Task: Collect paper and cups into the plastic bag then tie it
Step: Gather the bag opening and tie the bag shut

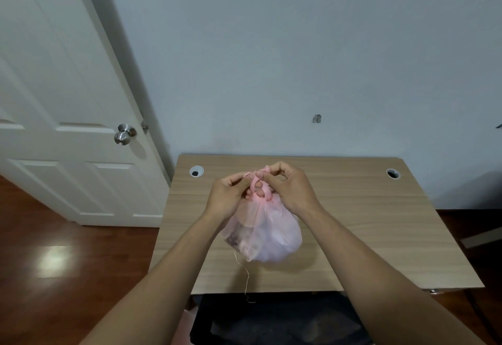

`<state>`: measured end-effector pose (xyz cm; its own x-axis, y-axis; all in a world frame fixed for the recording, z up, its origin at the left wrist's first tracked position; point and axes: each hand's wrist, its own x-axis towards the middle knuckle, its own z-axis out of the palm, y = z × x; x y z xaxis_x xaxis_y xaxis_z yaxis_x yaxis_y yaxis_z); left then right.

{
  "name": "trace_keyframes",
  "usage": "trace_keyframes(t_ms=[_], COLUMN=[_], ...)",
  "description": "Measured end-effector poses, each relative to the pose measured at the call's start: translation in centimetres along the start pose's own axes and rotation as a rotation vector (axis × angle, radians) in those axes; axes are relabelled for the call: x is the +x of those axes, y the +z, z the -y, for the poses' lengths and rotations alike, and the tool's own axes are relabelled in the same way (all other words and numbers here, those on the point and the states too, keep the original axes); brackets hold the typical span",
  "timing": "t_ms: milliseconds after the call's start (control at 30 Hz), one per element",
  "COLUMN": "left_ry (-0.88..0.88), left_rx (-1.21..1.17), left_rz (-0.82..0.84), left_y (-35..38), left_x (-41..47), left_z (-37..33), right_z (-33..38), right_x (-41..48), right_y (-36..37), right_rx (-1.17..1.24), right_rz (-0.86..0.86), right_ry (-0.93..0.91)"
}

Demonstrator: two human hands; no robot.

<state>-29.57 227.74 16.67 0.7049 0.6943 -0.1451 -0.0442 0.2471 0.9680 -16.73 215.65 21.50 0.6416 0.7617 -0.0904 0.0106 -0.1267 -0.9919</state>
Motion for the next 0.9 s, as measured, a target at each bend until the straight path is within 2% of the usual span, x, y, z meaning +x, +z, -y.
trace_keyframes(t_ms=[67,233,333,400,533,633,800,900], left_ry=[0.051,0.244,0.357,0.353,0.330,0.307,0.426,0.414], left_rx=[0.093,0.306,0.460,0.467,0.468,0.526,0.703,0.713], left_rz=[-0.023,0.017,0.039,0.018,0.013,-0.007,0.007,0.022], left_y=[-0.1,0.4,0.6,0.5,0.1,-0.5,-0.8,-0.6], left_x=[-0.1,-0.4,-0.2,-0.2,-0.3,0.1,0.4,0.3], left_z=[-0.1,-0.3,-0.3,-0.5,-0.9,-0.6,0.2,0.2], right_z=[-0.4,-2.1,-2.0,-1.3,-1.2,-1.1,-1.6,-2.4], right_x=[0.2,1.3,1.9,1.9,1.7,1.1,1.2,0.7], right_y=[0.0,0.1,0.0,-0.4,-1.4,-1.2,-1.0,-1.2], right_rx=[-0.033,-0.316,-0.323,-0.268,-0.370,-0.342,-0.445,-0.398], right_rz=[-0.025,-0.115,-0.088,-0.047,0.106,0.207,0.337,0.464], right_ry=[-0.004,0.061,0.158,0.195,0.163,0.201,0.219,0.207])
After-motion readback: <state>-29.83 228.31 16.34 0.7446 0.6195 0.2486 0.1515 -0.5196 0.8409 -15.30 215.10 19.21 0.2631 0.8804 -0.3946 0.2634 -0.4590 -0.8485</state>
